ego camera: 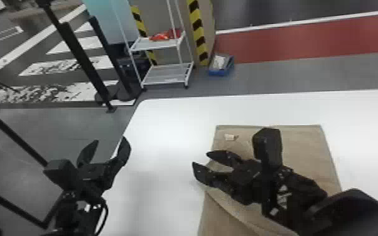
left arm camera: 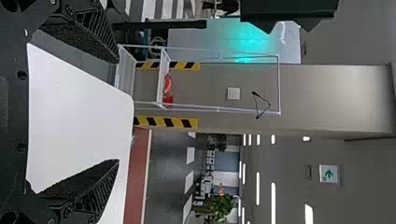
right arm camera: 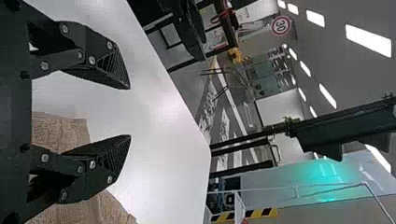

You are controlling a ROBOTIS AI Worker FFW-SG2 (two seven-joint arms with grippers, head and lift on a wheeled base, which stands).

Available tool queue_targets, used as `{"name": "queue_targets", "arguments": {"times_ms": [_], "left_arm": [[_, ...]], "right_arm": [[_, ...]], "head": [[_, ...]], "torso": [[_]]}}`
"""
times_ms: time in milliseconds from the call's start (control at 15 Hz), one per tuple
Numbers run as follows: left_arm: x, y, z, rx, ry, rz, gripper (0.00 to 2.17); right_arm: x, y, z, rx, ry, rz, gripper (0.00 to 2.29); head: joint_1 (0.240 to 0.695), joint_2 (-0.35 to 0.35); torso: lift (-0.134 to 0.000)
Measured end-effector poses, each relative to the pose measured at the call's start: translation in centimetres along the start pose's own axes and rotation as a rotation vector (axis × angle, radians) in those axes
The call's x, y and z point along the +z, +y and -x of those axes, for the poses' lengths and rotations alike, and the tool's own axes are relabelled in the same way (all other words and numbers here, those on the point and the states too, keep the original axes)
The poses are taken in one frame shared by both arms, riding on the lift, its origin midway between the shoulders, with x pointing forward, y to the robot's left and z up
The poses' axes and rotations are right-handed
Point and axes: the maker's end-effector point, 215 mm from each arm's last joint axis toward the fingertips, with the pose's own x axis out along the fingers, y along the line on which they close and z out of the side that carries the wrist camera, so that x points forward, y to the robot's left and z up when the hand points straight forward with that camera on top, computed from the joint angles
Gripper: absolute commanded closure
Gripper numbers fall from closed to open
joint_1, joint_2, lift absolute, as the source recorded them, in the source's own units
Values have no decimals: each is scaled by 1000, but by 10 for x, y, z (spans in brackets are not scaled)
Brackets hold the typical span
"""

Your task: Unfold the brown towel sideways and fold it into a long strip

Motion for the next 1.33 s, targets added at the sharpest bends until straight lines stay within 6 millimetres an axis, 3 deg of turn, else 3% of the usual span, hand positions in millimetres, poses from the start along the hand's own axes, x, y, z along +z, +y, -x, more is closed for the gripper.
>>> {"name": "queue_targets", "arguments": {"times_ms": [200, 333, 600, 733, 867, 1000, 1200, 1333], "left_arm": [[-1, -8, 0, -25, 3, -5, 124], [-4, -21, -1, -73, 11, -18, 124], [-9, -62, -7, -243, 28, -102, 124], [-7, -78, -4, -338, 31, -149, 130], [-8, -96, 2, -453, 56, -262, 130], [-16, -109, 9, -526, 90, -371, 130], [-27, -144, 28, -643, 126, -538, 147], [-37, -175, 42, -735, 143, -660, 147]], "right_arm": [[20, -22, 24, -52, -69, -33, 49], [35, -58, 60, -147, -116, -32, 60], [39, -138, 170, -360, -145, -22, 63], [36, -165, 227, -444, -147, -32, 66], [33, -195, 305, -565, -169, -56, 66], [32, -215, 369, -660, -199, -76, 66], [30, -234, 442, -764, -241, -112, 70], [28, -237, 470, -800, -263, -133, 70]], "head": [[695, 350], [695, 350], [695, 350], [695, 337], [695, 258], [695, 137], [695, 28], [695, -76]], "torso": [[-125], [-125], [-125], [-125], [-125], [-125], [-125], [-125]]}}
